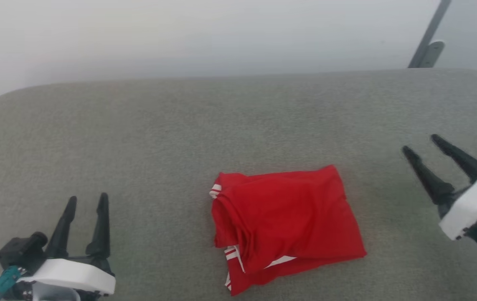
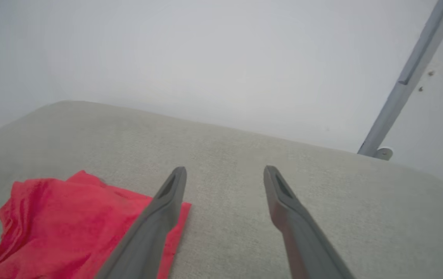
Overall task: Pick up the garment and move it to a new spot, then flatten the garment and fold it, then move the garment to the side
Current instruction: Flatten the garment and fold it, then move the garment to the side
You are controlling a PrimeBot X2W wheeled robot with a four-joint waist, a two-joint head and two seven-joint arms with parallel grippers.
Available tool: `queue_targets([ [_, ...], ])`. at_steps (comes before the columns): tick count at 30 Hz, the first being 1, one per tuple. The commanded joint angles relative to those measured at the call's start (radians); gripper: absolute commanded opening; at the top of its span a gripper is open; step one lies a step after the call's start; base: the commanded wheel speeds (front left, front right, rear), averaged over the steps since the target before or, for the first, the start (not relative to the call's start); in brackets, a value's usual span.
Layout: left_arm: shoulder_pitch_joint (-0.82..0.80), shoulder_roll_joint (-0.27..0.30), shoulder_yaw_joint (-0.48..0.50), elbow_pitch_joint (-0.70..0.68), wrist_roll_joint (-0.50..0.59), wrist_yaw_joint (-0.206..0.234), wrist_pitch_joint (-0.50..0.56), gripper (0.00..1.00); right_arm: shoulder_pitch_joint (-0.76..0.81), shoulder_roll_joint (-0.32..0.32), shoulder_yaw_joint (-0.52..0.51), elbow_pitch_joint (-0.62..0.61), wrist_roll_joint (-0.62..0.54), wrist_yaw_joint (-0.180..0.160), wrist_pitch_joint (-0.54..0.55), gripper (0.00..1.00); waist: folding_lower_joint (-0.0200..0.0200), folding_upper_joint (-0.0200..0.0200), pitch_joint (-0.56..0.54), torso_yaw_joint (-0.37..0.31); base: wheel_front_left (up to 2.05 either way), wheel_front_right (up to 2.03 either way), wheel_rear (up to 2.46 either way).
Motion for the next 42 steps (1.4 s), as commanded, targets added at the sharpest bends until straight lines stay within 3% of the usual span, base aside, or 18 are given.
queue_targets([
  [1, 0.02, 0.007, 0.011, -0.002, -0.003, -0.002, -0.004, 1.0, 0.02, 0.005, -0.016, 0.026, -0.03, 0.0, -0.066, 1.0, 0.0, -0.0001, -0.014, -0.021, 0.0, 0.0, 0.0],
  [4, 0.029, 0.014, 0.024, -0.007, -0.007, -0.002, -0.004, 1.0, 0.051, 0.024, -0.046, 0.088, -0.07, 0.0, -0.147, 1.0, 0.0, -0.0001, -0.025, -0.034, 0.0, 0.0, 0.0],
  [12, 0.062, 0.024, 0.04, -0.017, 0.004, -0.002, -0.004, 1.0, 0.109, 0.082, -0.171, 0.173, -0.148, 0.0, -0.212, 1.0, 0.0, -0.0001, -0.04, -0.048, 0.0, 0.0, 0.0],
  [22, 0.098, 0.039, 0.053, 0.001, -0.001, -0.002, -0.004, 1.0, 0.227, 0.189, -0.353, 0.116, -0.245, 0.0, -0.214, 1.0, 0.0, -0.0001, -0.047, -0.053, 0.0, 0.0, 0.0],
  [42, 0.088, 0.037, 0.05, 0.0, -0.001, -0.002, -0.004, 1.0, 0.275, 0.221, -0.379, 0.089, -0.254, 0.0, -0.214, 1.0, 0.0, -0.0001, -0.042, -0.041, 0.0, 0.0, 0.0],
])
